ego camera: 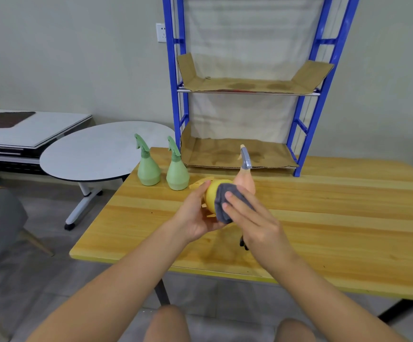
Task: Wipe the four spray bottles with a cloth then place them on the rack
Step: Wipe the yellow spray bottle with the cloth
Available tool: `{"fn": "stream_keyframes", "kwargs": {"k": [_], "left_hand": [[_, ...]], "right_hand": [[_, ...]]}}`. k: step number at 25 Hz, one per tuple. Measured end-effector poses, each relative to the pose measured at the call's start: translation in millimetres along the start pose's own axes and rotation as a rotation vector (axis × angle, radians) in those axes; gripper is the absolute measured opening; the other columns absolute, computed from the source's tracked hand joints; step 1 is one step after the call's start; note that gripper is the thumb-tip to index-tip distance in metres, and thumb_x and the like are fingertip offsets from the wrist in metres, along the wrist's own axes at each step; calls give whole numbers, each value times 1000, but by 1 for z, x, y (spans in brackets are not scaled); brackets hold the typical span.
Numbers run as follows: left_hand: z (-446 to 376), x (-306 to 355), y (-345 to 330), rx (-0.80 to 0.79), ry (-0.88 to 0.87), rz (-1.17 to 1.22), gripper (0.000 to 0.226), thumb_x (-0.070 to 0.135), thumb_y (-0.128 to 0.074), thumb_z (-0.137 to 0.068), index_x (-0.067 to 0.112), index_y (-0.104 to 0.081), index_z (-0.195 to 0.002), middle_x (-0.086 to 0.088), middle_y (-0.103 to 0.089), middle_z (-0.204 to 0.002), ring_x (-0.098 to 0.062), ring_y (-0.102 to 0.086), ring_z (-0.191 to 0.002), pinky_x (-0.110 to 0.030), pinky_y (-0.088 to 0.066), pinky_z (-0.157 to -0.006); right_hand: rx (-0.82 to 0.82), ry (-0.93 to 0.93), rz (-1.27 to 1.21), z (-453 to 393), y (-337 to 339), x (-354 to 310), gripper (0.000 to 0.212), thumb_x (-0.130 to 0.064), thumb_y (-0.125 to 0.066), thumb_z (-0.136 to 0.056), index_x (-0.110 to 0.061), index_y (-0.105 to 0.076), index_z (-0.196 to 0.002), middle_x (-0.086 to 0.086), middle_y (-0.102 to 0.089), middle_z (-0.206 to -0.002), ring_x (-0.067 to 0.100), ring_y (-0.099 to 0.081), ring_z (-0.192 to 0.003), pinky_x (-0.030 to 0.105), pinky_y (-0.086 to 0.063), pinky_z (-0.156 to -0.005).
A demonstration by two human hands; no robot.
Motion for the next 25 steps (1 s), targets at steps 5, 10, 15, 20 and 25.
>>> {"fn": "stream_keyframes", "kwargs": {"k": [5, 10, 15, 20, 25], "left_hand": [[-4, 15, 1, 42, -50, 21, 60, 50, -70, -90, 11, -58, -134, -23, -62, -132, -38, -66, -113, -56, -58, -90], [-1, 16, -3, -3, -31, 16, 63, 54, -67, -91, 10, -57, -135, -23, -67, -130, -38, -69, -114, -56, -60, -87], [3, 19, 2, 37, -101, 7, 53, 49, -67, -94, 14, -58, -132, -21, -62, -131, -37, -66, -108, -52, -61, -77], [9, 27, -1, -20, -124, -34, 48, 46, -65, -96, 13, -59, -131, -21, -67, -127, -38, -69, -112, -55, -60, -86], [5, 36, 17, 38, -209, -199, 45, 46, -65, -97, 20, -56, -132, -14, -64, -129, -35, -66, -114, -53, -59, -90]], "right_hand": [[11, 64, -24, 12, 6, 4, 39, -13, -33, -105, -8, -50, -140, -1, -37, -155, 20, -28, -145, 36, -29, -115], [-8, 108, -32, 2, 3, -1, 45, 9, -53, -93, -2, -54, -136, 9, -43, -150, 30, -32, -143, 41, -32, -115], [11, 8, -27, -1, 9, 20, 48, 6, -46, -93, -8, -53, -138, 6, -43, -151, 21, -30, -145, 39, -32, -114], [-81, 119, -90, 4, -6, 2, 39, -10, -31, -106, -1, -55, -135, 7, -44, -149, 23, -35, -142, 34, -31, -116], [-209, 89, -145, -7, -28, 32, 36, -9, -36, -102, 3, -61, -126, 11, -53, -140, 20, -44, -133, 28, -30, -115]]}}
Point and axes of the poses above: each hand's wrist, its own z-axis away from the middle knuckle, its own y-axis out of the back of the hand, x = y × z, the point moved 7 cm from there along -z, towards the middle knuckle
